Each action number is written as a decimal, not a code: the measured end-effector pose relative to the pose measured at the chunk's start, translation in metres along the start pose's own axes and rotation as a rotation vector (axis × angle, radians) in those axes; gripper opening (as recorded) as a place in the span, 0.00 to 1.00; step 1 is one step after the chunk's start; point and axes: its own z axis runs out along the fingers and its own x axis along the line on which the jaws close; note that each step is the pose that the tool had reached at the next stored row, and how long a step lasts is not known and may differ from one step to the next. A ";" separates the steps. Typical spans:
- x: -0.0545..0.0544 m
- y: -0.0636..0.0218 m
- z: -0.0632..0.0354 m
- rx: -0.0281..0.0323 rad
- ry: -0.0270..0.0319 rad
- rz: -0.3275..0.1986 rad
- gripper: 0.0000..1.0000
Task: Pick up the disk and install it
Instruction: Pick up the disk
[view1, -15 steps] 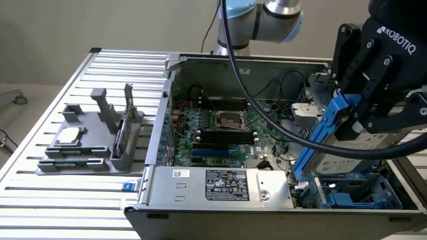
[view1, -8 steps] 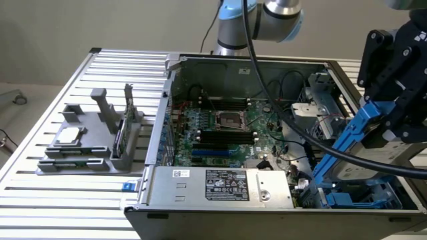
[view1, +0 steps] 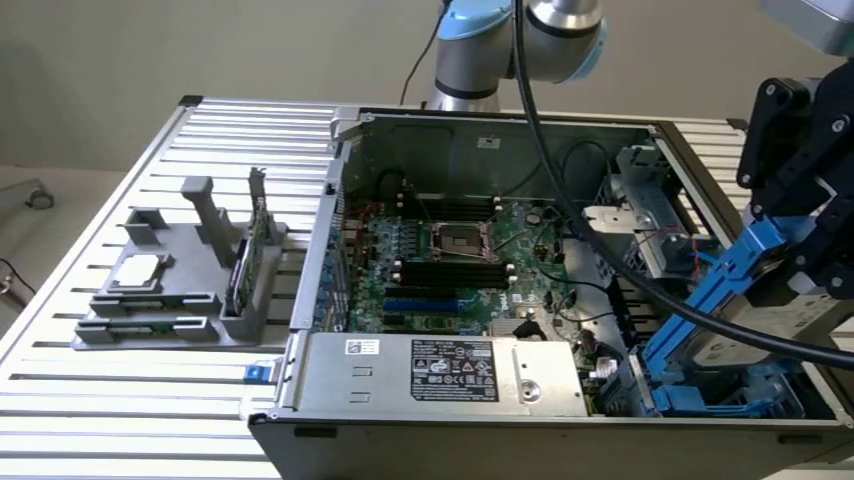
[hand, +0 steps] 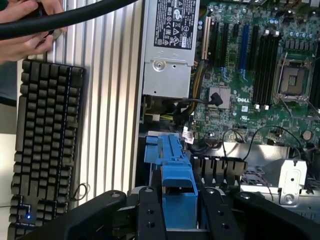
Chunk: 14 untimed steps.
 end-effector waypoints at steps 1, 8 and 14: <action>0.000 -0.0019 0.0014 0.0000 -0.0001 0.000 0.33; 0.001 -0.0091 0.0098 0.0003 -0.0049 0.000 0.33; 0.001 -0.0092 0.0109 -0.0053 -0.0204 0.000 0.33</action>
